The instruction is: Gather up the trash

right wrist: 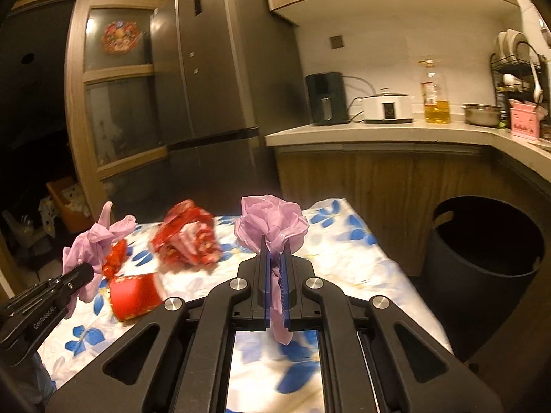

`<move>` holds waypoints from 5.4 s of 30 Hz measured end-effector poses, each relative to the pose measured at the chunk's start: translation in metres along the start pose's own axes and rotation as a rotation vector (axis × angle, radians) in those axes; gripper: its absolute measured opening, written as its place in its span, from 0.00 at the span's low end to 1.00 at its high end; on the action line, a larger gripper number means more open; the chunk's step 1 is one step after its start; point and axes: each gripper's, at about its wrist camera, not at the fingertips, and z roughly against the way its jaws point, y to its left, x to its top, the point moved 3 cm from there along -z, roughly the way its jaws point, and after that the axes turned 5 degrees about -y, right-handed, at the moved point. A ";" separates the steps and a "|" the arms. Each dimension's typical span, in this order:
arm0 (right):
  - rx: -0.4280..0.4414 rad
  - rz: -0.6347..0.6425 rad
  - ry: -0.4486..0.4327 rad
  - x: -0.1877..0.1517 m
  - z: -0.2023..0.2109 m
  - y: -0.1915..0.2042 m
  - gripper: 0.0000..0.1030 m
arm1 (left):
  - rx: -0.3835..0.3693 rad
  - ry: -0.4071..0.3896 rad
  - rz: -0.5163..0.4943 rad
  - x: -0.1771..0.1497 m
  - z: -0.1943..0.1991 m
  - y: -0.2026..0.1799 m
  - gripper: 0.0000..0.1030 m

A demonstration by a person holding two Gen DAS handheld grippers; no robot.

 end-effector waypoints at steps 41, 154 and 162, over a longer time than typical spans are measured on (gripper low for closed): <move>-0.415 -0.147 -0.123 0.038 0.041 -0.223 0.05 | -0.532 -0.032 -0.236 -0.002 -0.055 -0.304 0.02; 0.100 0.098 0.048 -0.029 -0.083 0.088 0.75 | -0.061 0.186 0.146 -0.054 -0.077 0.080 0.01; 0.115 0.126 0.090 -0.036 -0.124 0.113 0.71 | -0.094 0.135 0.182 -0.049 -0.065 0.086 0.01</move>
